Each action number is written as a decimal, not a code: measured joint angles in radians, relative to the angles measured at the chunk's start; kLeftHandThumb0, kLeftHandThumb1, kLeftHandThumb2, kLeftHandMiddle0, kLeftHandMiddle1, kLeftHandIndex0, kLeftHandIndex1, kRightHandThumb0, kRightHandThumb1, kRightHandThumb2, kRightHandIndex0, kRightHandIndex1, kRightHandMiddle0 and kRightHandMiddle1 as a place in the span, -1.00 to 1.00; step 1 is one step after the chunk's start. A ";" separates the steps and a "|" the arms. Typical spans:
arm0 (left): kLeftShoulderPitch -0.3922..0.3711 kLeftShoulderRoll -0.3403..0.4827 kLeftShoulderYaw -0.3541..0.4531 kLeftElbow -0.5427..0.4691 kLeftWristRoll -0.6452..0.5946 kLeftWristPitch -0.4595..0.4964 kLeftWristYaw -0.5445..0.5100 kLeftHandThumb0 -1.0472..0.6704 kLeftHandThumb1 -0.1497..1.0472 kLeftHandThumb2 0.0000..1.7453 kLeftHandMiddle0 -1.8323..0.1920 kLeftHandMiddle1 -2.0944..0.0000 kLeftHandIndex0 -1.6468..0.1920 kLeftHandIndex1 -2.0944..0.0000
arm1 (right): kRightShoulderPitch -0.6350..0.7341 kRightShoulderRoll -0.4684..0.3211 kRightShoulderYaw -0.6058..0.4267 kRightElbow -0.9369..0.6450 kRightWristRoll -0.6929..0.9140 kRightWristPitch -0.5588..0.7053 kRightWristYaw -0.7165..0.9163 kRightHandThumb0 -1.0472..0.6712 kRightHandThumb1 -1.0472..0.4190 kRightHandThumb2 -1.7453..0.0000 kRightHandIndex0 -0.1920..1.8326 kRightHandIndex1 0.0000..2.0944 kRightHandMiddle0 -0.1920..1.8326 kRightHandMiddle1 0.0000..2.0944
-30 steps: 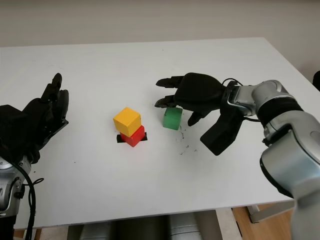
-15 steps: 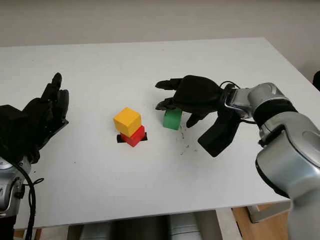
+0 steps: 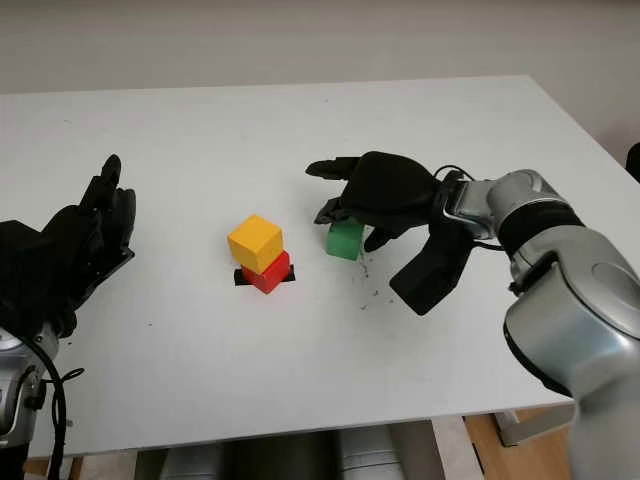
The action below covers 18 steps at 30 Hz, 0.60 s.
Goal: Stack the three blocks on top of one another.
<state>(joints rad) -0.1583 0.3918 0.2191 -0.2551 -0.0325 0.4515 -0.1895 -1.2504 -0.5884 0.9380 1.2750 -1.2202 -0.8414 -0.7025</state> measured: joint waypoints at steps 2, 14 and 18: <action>0.000 -0.001 0.000 0.000 0.000 0.003 0.000 -0.75 1.00 -0.19 1.00 1.00 1.00 1.00 | 0.001 0.000 0.000 0.000 0.001 0.001 -0.008 -0.26 -0.84 0.94 -0.54 -0.95 -0.24 -0.04; 0.000 -0.006 -0.004 0.000 0.000 0.004 0.004 -0.73 1.00 -0.17 1.00 1.00 1.00 1.00 | 0.020 0.003 -0.073 0.014 0.133 -0.018 0.175 -0.27 -0.87 0.94 -0.55 -0.96 -0.37 0.26; 0.000 -0.006 -0.005 0.000 0.000 0.004 0.005 -0.73 1.00 -0.17 1.00 1.00 1.00 1.00 | 0.026 0.003 -0.100 0.013 0.170 -0.018 0.247 -0.29 -0.85 0.94 -0.54 -0.95 -0.35 0.24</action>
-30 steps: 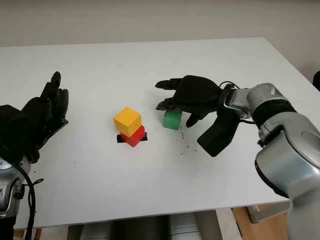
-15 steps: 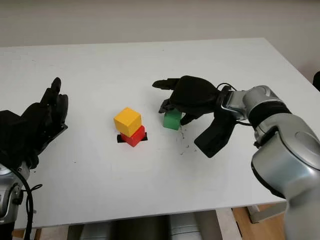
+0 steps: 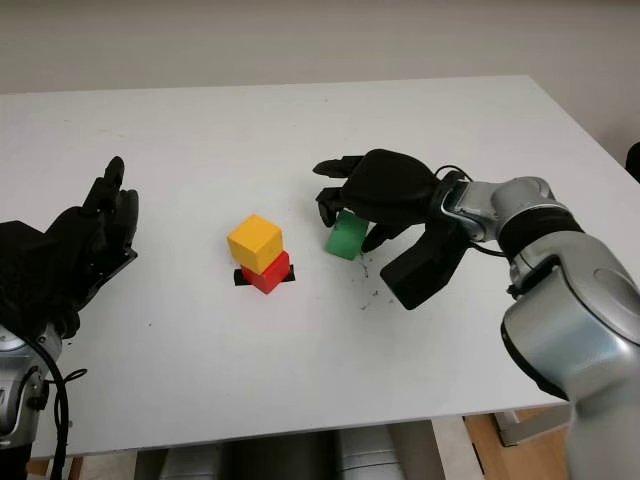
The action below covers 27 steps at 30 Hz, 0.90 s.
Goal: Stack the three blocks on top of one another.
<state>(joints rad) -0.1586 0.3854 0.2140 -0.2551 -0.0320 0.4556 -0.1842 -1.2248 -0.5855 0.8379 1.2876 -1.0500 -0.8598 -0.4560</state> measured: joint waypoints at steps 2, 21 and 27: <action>0.000 0.000 -0.001 0.000 0.000 -0.002 0.001 -0.73 1.00 -0.17 1.00 1.00 1.00 1.00 | 0.001 0.000 -0.014 -0.001 0.018 0.001 0.042 -0.29 -0.86 0.94 -0.55 -0.95 -0.36 0.22; -0.001 -0.010 -0.004 0.006 -0.005 -0.007 0.005 -0.72 1.00 -0.17 1.00 1.00 1.00 1.00 | -0.028 0.010 -0.350 -0.074 0.480 0.060 0.782 -0.13 -0.81 0.94 -0.53 -0.95 -0.31 0.18; -0.002 -0.011 -0.009 0.008 -0.010 -0.003 -0.003 -0.71 1.00 -0.17 1.00 1.00 1.00 1.00 | -0.074 0.046 -0.445 -0.129 0.610 0.094 0.972 -0.19 -0.82 0.94 -0.53 -0.95 -0.36 0.30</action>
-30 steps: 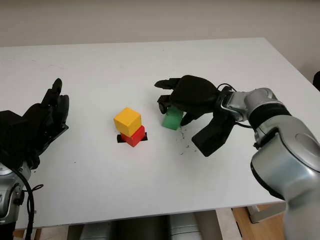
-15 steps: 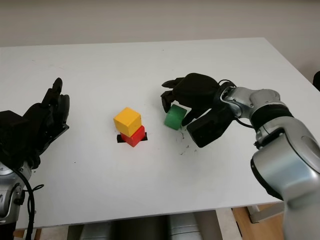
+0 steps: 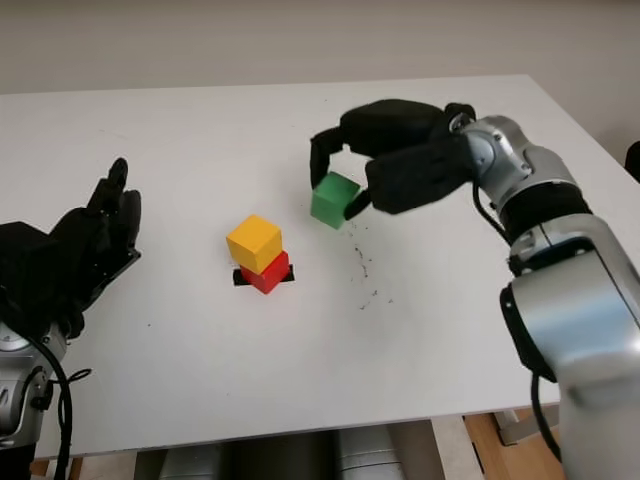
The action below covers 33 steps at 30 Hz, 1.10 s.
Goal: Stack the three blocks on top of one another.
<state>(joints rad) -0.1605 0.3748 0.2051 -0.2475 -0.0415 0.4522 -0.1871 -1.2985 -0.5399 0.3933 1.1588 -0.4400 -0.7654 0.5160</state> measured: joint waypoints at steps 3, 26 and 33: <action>-0.003 0.000 -0.002 0.008 -0.001 -0.004 0.000 -0.71 1.00 -0.19 1.00 1.00 1.00 1.00 | -0.032 0.013 -0.009 -0.023 0.013 0.020 0.039 -0.22 -0.82 0.94 -0.52 -0.94 -0.35 0.32; -0.020 -0.016 -0.006 0.018 0.002 -0.005 0.015 -0.72 1.00 -0.19 1.00 1.00 1.00 1.00 | -0.191 0.192 -0.016 -0.038 0.026 0.188 0.212 -0.30 -0.78 0.94 -0.45 -0.93 -0.30 0.32; -0.019 -0.016 -0.008 0.017 0.013 -0.018 0.022 -0.71 1.00 -0.18 1.00 1.00 1.00 1.00 | -0.190 0.227 -0.027 -0.031 0.058 0.280 0.279 -0.28 -0.78 0.94 -0.49 -0.95 -0.31 0.41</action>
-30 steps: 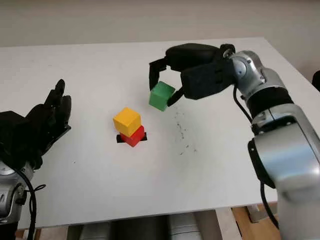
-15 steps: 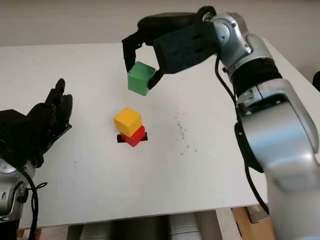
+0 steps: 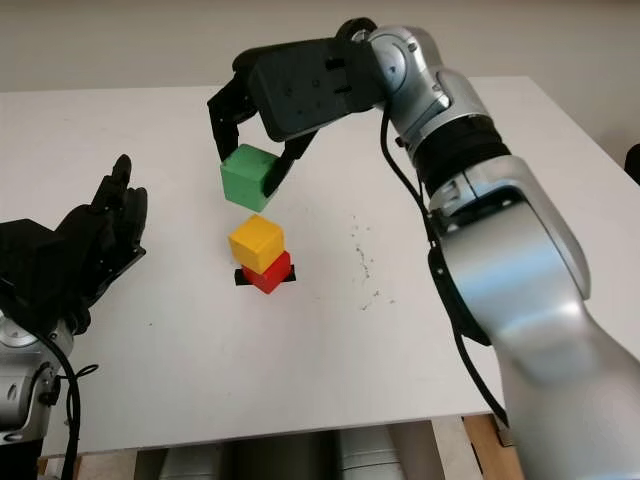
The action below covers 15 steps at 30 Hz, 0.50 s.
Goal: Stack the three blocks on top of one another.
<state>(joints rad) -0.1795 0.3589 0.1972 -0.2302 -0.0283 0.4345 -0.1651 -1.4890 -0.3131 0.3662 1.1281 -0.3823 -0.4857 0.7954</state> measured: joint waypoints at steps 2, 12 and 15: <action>0.000 0.000 0.000 0.000 0.000 0.000 0.003 -0.71 1.00 -0.18 1.00 1.00 1.00 1.00 | 0.001 0.003 0.000 0.000 0.002 0.005 0.011 -0.28 -0.79 0.94 -0.50 -0.96 -0.31 0.41; 0.011 0.000 -0.001 -0.007 0.010 -0.002 0.004 -0.71 1.00 -0.19 1.00 1.00 1.00 1.00 | 0.005 0.018 -0.009 -0.002 0.032 0.060 0.078 -0.25 -0.81 0.94 -0.53 -0.96 -0.43 0.58; 0.017 0.001 -0.003 -0.011 0.016 -0.002 0.003 -0.71 1.00 -0.19 1.00 1.00 1.00 1.00 | 0.012 0.018 -0.009 -0.008 0.035 0.059 0.087 -0.25 -0.81 0.94 -0.52 -0.96 -0.43 0.59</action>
<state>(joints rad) -0.1620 0.3596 0.1945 -0.2413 -0.0126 0.4322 -0.1617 -1.4770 -0.2948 0.3571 1.1206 -0.3474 -0.4262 0.8826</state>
